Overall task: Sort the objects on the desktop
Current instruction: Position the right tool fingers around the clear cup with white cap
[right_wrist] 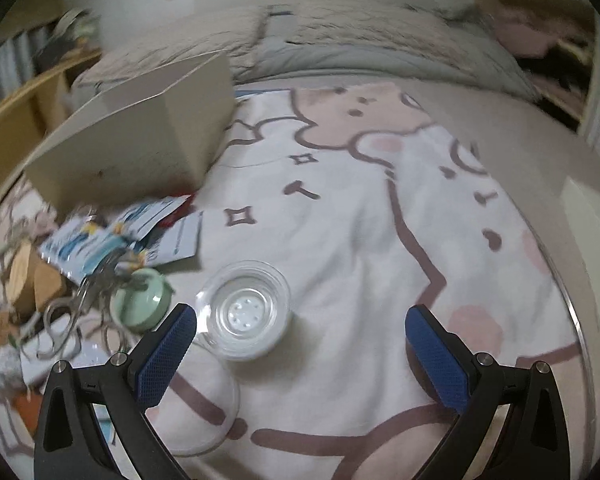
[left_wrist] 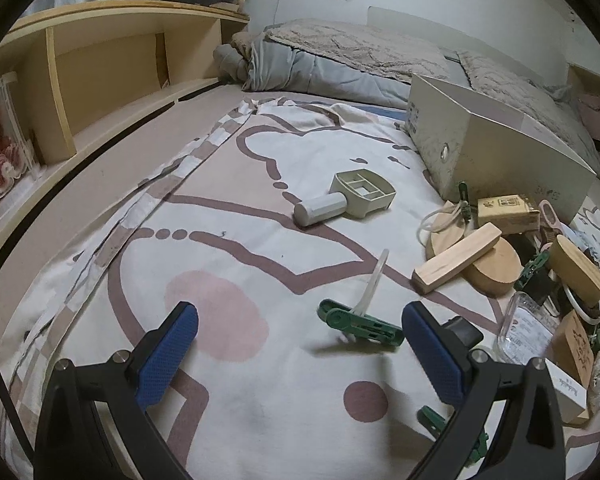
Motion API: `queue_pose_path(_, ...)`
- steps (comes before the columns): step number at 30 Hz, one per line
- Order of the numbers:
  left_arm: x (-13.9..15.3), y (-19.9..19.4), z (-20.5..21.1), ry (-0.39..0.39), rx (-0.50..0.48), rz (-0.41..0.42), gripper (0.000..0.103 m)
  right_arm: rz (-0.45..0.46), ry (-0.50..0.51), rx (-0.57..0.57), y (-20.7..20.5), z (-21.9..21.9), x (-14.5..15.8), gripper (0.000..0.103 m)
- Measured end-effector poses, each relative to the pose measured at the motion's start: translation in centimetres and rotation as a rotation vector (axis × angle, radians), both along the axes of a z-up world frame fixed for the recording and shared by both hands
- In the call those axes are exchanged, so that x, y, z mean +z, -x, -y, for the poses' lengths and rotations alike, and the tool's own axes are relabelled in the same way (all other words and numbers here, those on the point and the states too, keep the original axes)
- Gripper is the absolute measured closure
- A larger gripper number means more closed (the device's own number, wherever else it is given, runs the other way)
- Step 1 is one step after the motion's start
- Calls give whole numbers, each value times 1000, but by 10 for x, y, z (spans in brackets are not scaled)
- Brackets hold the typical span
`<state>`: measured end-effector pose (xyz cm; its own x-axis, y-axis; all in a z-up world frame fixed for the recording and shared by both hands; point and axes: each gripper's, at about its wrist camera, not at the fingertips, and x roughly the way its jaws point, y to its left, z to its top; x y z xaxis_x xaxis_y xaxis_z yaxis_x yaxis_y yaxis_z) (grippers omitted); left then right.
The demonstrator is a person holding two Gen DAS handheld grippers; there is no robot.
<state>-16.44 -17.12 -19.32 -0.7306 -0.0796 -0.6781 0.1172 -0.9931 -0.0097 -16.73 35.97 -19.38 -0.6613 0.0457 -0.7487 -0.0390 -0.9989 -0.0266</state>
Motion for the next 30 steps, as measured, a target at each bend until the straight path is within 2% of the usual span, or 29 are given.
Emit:
queue_pose_path(3,-1,1,-1,3,-4,4,0,13,-55,-44,4,-6,-2,0)
queue_pose_path(14,-1,0,-2,2,-13,1,0,70,-6,-292,13,-61,-19,0)
queue_pose_path(17,0,0,-2,-3,-13,-3,0,37,5,-343,6,-72,-14,0)
queue_pose_path(18,-1,0,-2,-5,-12,-1,0,-4,8,-345,0,-73,-8,0)
queue_pose_path(20,-1,0,-1,-6,-9,3,0,-72,10,-306,-7,-68,2,0)
queue_pose_path(24,-2,1,0,-10,-6,9,0,-135,-43,-109,-13,-31,18,0)
queue_pose_path(28,-2,1,1,-10,-6,9,0,-99,-171,43,-4,12,13,0)
queue_pose_path(30,-2,0,1,-14,-7,9,0,-76,-216,58,0,20,7,0)
